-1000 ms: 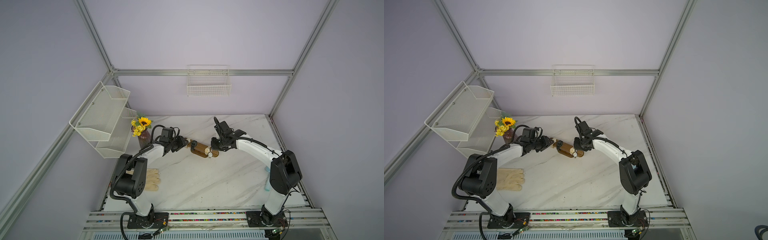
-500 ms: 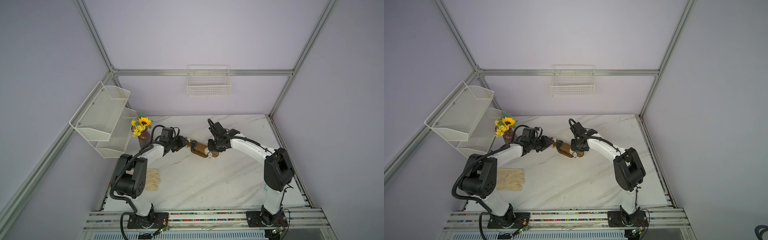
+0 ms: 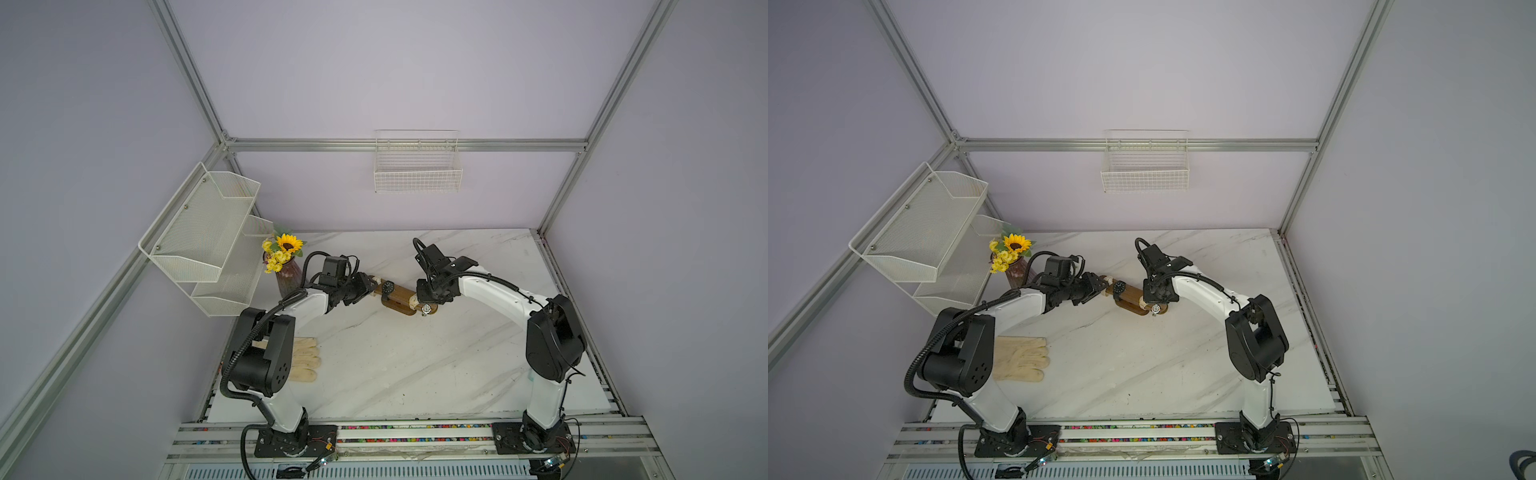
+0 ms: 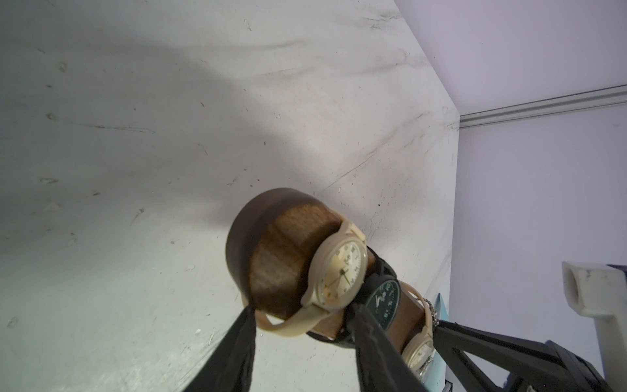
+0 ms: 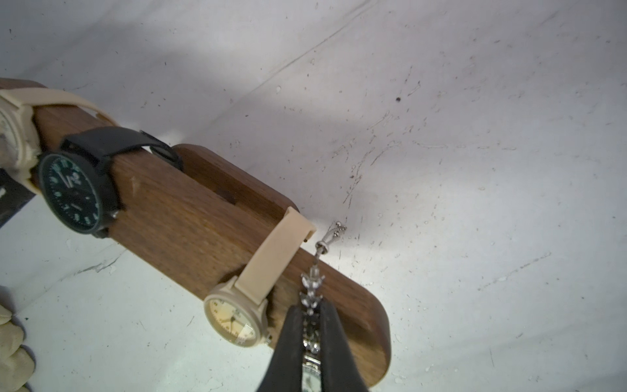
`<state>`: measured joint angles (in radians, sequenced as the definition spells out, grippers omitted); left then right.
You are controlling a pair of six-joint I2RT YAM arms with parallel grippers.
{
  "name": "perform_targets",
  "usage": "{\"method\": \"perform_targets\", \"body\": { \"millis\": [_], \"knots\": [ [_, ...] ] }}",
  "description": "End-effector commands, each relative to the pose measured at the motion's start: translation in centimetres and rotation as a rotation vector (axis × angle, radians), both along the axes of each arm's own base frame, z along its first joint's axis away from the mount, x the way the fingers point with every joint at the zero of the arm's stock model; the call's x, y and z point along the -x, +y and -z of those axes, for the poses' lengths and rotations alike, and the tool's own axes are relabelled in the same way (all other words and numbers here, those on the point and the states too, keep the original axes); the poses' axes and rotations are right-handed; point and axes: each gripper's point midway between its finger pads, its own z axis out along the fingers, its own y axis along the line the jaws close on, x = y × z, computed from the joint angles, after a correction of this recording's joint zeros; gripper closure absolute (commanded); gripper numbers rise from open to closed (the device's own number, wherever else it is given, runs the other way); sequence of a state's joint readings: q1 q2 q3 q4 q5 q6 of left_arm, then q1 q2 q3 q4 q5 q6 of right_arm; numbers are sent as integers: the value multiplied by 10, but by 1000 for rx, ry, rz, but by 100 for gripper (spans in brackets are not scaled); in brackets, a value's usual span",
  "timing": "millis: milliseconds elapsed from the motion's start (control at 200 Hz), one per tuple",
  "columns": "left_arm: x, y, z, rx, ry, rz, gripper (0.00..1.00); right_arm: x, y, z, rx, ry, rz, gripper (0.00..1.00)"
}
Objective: Place watch on stand
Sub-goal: Adjust the watch on the stand.
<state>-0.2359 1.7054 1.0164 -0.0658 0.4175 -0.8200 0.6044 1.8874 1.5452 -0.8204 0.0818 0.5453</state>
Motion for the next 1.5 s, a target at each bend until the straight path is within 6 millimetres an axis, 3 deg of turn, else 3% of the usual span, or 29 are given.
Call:
{"method": "perform_targets", "body": {
  "millis": [0,630,1155,1495],
  "knots": [
    [0,0,6,21,0,2,53,10,-12,15,65,47,20,93],
    [1,0,9,24,4,1,53,-9,-5,3,-231,39,112,100],
    [3,0,13,28,16,5,53,-7,-12,-10,-295,-50,140,100],
    [4,-1,15,32,23,6,53,-5,-8,-2,-401,-91,177,100]
  ]
}}
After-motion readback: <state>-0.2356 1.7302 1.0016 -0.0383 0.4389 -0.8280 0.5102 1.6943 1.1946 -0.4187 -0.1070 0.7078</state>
